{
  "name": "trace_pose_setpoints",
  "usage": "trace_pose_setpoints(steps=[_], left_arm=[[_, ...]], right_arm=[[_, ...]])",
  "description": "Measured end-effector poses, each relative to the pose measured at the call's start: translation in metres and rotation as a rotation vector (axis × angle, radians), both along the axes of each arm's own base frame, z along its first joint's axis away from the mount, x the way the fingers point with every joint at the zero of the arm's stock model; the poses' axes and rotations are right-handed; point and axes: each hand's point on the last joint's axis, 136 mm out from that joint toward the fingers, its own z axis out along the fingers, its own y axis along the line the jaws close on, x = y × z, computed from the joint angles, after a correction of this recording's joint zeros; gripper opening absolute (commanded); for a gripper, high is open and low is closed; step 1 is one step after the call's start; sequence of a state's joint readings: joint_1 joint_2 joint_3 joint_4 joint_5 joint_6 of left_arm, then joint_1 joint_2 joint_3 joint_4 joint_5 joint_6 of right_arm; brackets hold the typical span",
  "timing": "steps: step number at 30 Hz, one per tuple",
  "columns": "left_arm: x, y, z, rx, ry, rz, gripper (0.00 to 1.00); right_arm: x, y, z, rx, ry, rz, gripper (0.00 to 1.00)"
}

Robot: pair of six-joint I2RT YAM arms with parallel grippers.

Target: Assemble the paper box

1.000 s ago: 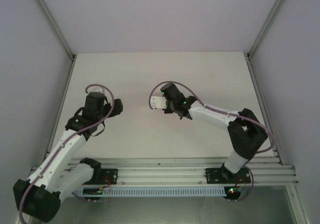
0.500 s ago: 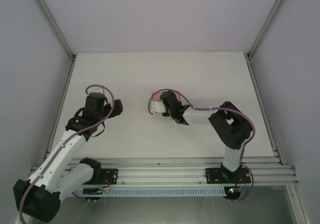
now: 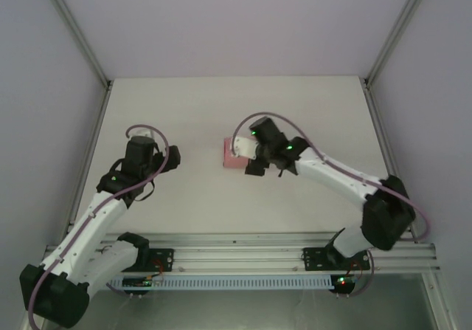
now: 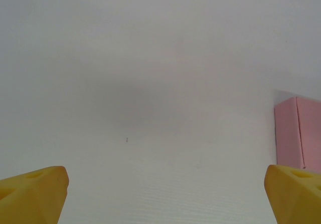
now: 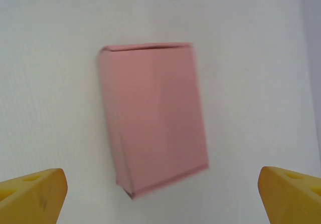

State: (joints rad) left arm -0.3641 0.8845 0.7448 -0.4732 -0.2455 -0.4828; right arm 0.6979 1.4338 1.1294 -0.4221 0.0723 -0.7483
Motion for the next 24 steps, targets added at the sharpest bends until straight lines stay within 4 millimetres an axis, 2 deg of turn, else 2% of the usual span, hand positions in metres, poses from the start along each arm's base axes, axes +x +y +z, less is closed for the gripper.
trace_pose_setpoints(steps=[1, 3, 5, 6, 8, 10, 13, 16, 20, 24], left_arm=[[0.002, 0.002, 0.002, 0.003, -0.01, 0.009, 1.0], [0.007, 0.008, 0.003, 0.016, -0.041, 0.04, 1.0], [0.013, 0.019, -0.003, 0.049, -0.064, 0.087, 1.0], [0.016, 0.026, -0.01, 0.07, -0.072, 0.114, 1.0], [0.021, 0.044, -0.03, 0.12, -0.068, 0.176, 1.0], [0.022, 0.067, -0.054, 0.174, -0.041, 0.244, 1.0], [0.022, 0.094, -0.08, 0.235, -0.013, 0.308, 1.0], [0.029, 0.105, -0.079, 0.268, -0.059, 0.313, 1.0], [0.041, 0.103, -0.067, 0.29, -0.188, 0.277, 1.0], [0.041, 0.101, -0.083, 0.31, -0.225, 0.239, 1.0]], right_arm=[[0.006, -0.013, 0.014, 0.059, -0.005, -0.062, 0.99], [0.025, -0.052, 0.042, 0.213, -0.029, -0.236, 0.99], [0.041, -0.1, 0.055, 0.344, -0.077, -0.415, 0.99], [0.045, -0.123, 0.054, 0.389, -0.1, -0.495, 0.99], [0.048, -0.159, 0.035, 0.452, -0.12, -0.629, 0.99], [0.045, -0.183, -0.002, 0.494, -0.091, -0.743, 0.99], [0.035, -0.216, -0.052, 0.553, -0.025, -0.913, 0.99], [0.029, -0.244, -0.074, 0.641, -0.044, -1.044, 0.99], [0.028, -0.251, -0.085, 0.737, -0.115, -1.058, 1.0], [0.031, -0.251, -0.105, 0.765, -0.143, -1.057, 1.0]])
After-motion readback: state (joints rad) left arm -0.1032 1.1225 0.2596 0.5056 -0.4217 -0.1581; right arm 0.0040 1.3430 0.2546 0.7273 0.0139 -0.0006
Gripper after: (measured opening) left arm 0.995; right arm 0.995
